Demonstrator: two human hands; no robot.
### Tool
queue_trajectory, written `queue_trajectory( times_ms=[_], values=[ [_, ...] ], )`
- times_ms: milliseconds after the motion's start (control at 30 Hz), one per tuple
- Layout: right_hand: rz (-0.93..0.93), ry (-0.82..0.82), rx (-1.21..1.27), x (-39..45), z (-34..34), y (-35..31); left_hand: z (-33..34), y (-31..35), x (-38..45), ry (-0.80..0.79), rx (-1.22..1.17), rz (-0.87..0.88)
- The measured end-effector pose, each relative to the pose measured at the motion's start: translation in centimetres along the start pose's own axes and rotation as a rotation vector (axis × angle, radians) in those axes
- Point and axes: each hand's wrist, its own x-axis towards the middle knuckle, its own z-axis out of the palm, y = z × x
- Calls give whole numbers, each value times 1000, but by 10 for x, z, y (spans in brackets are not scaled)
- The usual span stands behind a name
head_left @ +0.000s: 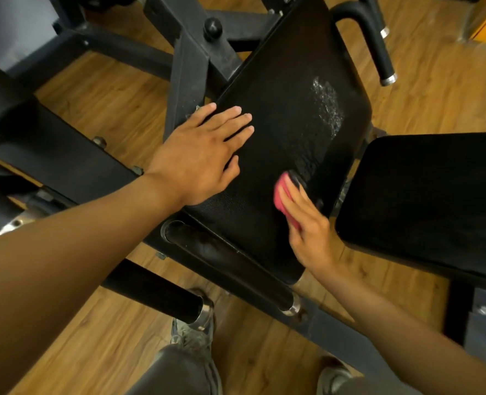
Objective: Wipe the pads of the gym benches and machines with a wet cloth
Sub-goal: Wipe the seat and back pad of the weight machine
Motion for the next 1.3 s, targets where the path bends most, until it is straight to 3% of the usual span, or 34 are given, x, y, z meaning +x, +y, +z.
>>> queue_trajectory(
  times_ms=[100, 200, 433, 567, 667, 833, 967, 1167, 1300],
  values=[
    [84, -17, -21, -37, 0, 7, 1, -1, 0, 7, -3, -5],
    [140, 2, -47, -19, 2, 15, 2, -1, 0, 0, 7, -5],
    [690, 236, -47, 90, -13, 79, 2, 0, 1, -12, 27, -13],
    [897, 225, 3, 138, -39, 130, 2, 0, 2, -36, 31, -18],
    [913, 243, -9, 122, -33, 107, 0, 1, 2, -53, 23, -21],
    [768, 232, 43, 36, 0, 37, -1, 4, 3, -93, 70, -31],
    [839, 155, -21, 91, -20, 81, -1, 2, 15, -119, 84, -1],
    [959, 217, -10, 179, -47, 161, 2, -9, 57, -96, 6, 15],
    [945, 186, 51, 203, -60, 203, 6, -7, 59, -83, 3, 3]
  ],
)
